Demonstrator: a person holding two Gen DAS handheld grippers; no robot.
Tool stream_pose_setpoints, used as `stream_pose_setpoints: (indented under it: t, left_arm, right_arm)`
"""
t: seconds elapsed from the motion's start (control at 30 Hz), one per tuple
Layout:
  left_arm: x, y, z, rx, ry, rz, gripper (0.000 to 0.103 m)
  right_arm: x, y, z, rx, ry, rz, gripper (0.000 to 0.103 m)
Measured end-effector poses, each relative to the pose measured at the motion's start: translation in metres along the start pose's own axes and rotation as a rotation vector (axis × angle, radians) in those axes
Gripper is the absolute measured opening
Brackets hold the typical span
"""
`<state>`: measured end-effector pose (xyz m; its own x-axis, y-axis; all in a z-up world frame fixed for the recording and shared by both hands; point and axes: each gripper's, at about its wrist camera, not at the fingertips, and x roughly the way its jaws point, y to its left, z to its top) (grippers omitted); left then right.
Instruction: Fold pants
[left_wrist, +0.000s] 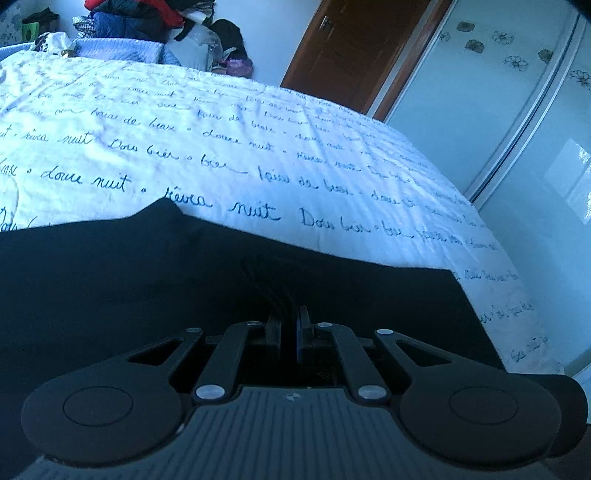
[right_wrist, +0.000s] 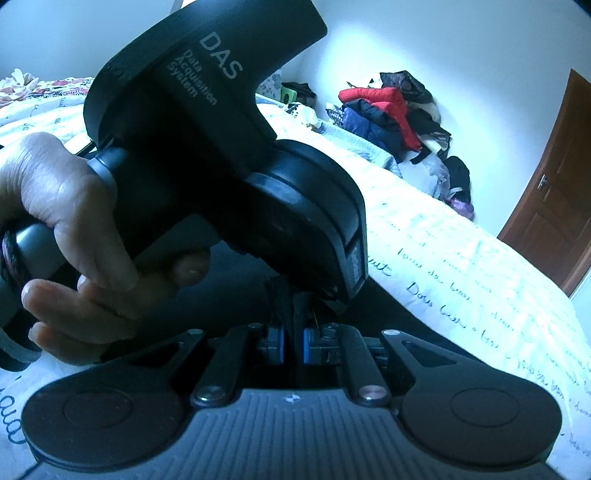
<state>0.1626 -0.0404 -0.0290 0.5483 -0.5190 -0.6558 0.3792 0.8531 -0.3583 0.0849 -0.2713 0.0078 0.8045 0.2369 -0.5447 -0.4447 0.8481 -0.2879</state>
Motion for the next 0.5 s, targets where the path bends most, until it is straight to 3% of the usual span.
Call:
stream_pose_setpoints:
  t: [0.17, 0.2, 0.27, 0.33, 0.5]
  left_arm:
    - [0.002, 0.000, -0.003, 0.004, 0.001, 0.007, 0.011]
    - [0.001, 0.000, -0.004, 0.008, 0.000, 0.009, 0.011]
    - [0.001, 0.000, -0.004, 0.009, 0.000, 0.010, 0.011]
    - [0.001, 0.001, -0.004, 0.002, 0.001, 0.007, 0.012]
    - [0.000, -0.001, -0.006, 0.016, -0.007, 0.017, 0.012]
  right_arm:
    - [0.011, -0.021, -0.002, 0.043, 0.011, 0.020, 0.012]
    - [0.016, -0.027, -0.002, 0.061, 0.018, 0.032, 0.016]
    - [0.020, -0.037, -0.001, 0.077, 0.025, 0.055, 0.036]
    - [0.014, -0.043, -0.003, 0.068, 0.034, 0.063, 0.050]
    - [-0.024, -0.086, -0.008, 0.137, -0.002, 0.162, 0.053]
